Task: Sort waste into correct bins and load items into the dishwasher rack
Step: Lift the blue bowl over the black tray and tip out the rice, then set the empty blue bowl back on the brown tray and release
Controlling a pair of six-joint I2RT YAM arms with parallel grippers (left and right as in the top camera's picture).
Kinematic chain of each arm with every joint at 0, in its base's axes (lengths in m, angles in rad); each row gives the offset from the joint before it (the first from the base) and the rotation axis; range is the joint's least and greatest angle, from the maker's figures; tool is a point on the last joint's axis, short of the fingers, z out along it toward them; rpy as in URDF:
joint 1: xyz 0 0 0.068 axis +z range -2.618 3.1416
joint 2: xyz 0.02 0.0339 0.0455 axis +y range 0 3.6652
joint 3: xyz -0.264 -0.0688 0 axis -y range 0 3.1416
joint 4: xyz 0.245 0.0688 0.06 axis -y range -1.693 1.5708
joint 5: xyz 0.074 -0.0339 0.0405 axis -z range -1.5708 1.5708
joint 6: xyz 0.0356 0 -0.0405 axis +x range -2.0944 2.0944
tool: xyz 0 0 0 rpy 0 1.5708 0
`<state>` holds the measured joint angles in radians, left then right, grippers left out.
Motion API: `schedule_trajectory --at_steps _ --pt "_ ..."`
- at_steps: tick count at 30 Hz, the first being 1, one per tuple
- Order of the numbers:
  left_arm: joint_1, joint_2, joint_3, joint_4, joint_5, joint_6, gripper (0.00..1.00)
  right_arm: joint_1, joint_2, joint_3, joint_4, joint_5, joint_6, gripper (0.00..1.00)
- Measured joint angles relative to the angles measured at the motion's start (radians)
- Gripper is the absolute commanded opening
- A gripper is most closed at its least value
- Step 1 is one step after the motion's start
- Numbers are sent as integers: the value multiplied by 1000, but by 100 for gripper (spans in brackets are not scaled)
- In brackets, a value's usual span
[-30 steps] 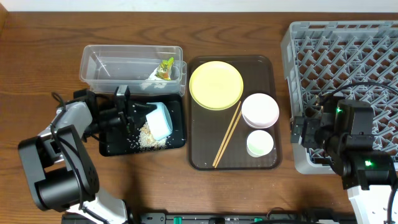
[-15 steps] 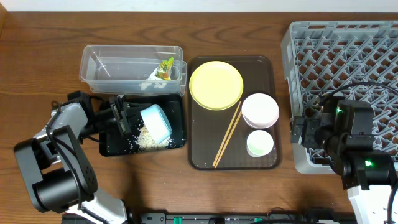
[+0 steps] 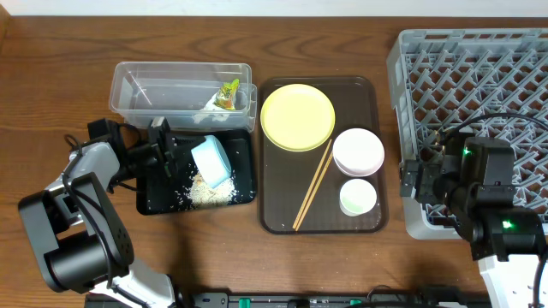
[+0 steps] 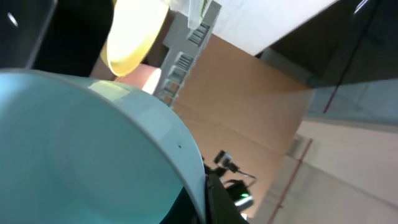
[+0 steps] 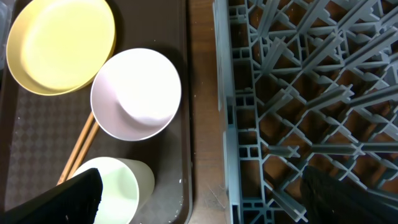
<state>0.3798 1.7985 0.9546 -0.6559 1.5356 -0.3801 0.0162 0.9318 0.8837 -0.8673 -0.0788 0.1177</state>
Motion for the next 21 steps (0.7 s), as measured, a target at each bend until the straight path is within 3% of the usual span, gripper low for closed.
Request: schedule_trajectory --at_steps 7,15,21 --pt "-137 -128 2 5 -215 95 6 0 0 0 0 0 0 99" --pt "-515 -368 65 125 -653 124 6 0 0 0 2 0 0 99" --pt "-796 -343 68 169 -951 127 6 0 0 0 2 0 0 99"
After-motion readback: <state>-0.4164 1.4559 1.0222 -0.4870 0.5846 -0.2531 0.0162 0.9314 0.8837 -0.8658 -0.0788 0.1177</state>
